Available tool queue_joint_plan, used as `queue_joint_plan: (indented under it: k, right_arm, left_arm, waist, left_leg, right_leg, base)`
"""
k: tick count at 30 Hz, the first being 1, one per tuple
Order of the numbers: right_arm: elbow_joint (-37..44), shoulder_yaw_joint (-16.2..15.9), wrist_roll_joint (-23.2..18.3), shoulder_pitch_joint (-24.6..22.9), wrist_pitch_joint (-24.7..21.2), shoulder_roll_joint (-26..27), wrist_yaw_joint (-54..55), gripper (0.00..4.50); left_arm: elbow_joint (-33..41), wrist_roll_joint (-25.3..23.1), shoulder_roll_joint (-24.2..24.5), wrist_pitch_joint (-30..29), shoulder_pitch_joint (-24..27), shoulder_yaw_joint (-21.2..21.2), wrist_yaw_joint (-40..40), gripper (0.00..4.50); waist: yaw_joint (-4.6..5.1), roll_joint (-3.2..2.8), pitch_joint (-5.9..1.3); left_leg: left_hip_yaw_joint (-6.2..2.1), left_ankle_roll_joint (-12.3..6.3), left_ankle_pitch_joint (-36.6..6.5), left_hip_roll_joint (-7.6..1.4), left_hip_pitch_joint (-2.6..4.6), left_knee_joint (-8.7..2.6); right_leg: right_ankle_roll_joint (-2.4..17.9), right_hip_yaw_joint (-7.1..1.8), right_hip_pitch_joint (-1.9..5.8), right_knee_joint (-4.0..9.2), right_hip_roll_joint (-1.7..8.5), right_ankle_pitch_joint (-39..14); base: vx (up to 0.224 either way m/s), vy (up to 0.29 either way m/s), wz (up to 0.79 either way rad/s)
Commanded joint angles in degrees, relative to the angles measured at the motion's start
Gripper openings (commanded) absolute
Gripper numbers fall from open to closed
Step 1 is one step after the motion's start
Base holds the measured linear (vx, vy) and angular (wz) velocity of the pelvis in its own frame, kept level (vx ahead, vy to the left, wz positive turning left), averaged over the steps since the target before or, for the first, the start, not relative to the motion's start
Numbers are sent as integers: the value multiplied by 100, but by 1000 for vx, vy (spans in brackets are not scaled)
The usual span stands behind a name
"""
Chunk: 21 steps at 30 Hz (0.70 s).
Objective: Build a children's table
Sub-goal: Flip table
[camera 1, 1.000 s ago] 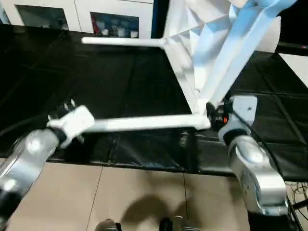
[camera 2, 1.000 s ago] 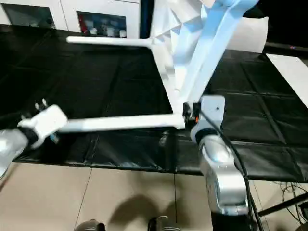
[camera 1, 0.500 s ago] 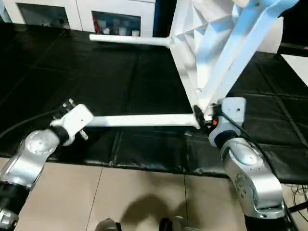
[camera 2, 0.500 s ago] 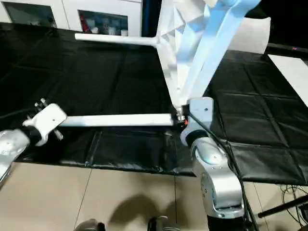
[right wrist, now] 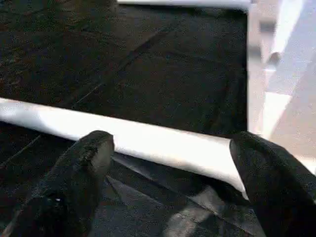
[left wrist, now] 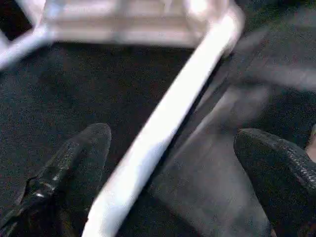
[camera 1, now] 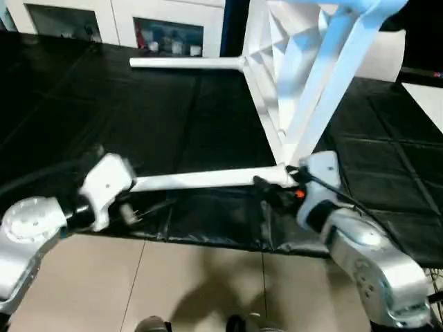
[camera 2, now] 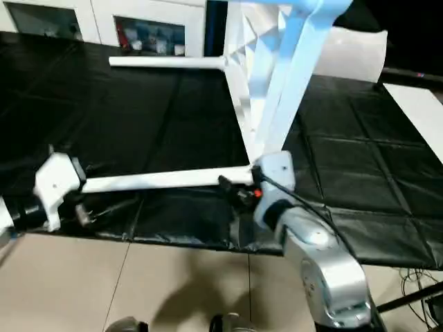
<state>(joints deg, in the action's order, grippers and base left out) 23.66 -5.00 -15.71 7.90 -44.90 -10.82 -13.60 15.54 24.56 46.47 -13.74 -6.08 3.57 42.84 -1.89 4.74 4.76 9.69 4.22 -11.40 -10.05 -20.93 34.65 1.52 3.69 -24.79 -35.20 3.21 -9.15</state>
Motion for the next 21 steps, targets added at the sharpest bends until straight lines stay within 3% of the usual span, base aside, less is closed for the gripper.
queue_joint_plan:
  k: [1, 2, 4, 9, 12, 13, 16, 18, 19, 20, 21]
  right_arm:
    - [-84, 24, -39, 57, -56, -33, -29, 449]
    - [-212, 26, -49, 110, -23, 28, -14, 449]
    - [-254, 31, -53, 127, -11, 53, -7, 449]
    - [-664, 85, -9, 255, 110, 383, 166, 449]
    - [-652, 9, 0, 231, 116, 400, 175, 449]
    - [-652, 9, 0, 231, 116, 400, 175, 449]
    - [-656, 5, -22, 248, 268, 449, 111, 449]
    - [-439, 35, -391, 299, 634, 617, -317, 449]
    - [-349, 26, -527, 302, 731, 652, -486, 449]
    - [-237, 10, -697, 302, 839, 690, -698, 449]
    - [-100, -49, -852, 286, 959, 679, -959, 449]
  left_arm:
    - [251, 193, 13, -145, -107, -110, -22, 450]
    - [508, 351, -52, -210, -361, -168, -130, 450]
    - [588, 402, -75, -231, -450, -186, -167, 450]
    - [1336, 869, -312, -439, -1794, -432, -496, 450]
    - [1463, 802, -196, -478, -2584, -558, -473, 450]
    - [1463, 802, -196, -478, -2584, -558, -473, 450]
    - [1305, 461, -160, -374, -3256, -604, -622, 450]
    - [900, -549, -44, 153, -3689, -521, -913, 450]
    - [803, -805, 16, 303, -3767, -489, -956, 450]
    - [701, -1088, 96, 457, -3853, -448, -993, 450]
    - [622, -1303, 160, 586, -3917, -419, -1038, 450]
  waist:
    - [12, -133, -296]
    - [6, -98, -306]
    - [3, -120, -314]
    - [8, -82, -331]
    - [7, -59, -324]
    - [11, -48, -312]
    - [5, -79, -330]
    - [19, -76, -319]
    - [17, -92, -313]
    - [27, -72, -299]
    - [11, -103, -307]
  left_leg:
    - [-87, 223, -1422, -244, 61, -469]
    - [-84, 216, -1289, -239, 50, -462]
    - [-81, 244, -1237, -235, 62, -451]
    - [-87, 373, -1012, -237, 45, -439]
    - [-74, 427, -943, -210, 29, -416]
    - [-71, 433, -934, -202, 14, -414]
    - [-63, 454, -919, -204, 25, -391]
    - [-78, 405, -974, -214, 1, -404]
    - [-93, 411, -1016, -217, -4, -410]
    - [-110, 352, -1187, -222, -16, -426]
    - [-113, 358, -1193, -231, 5, -414]
  right_leg:
    - [502, -340, 283, 448, 388, -2101]
    - [435, -341, 305, 442, 388, -2091]
    - [448, -337, 300, 435, 386, -2051]
    - [528, -328, 338, 360, 377, -1625]
    - [393, -336, 363, 358, 374, -1654]
    - [296, -336, 359, 378, 368, -1773]
    - [162, -341, 336, 408, 370, -1884]
    - [85, -329, 339, 421, 354, -1857]
    - [61, -324, 345, 414, 364, -1908]
    - [-87, -316, 347, 469, 381, -2274]
    - [-107, -320, 335, 463, 395, -2329]
  base:
    - [0, 0, 0]
    - [0, 0, 0]
    - [0, 0, 0]
    - [0, 0, 0]
    - [0, 0, 0]
    - [0, 0, 0]
    - [0, 0, 0]
    - [0, 0, 0]
    - [0, 0, 0]
    - [0, 0, 0]
    - [0, 0, 0]
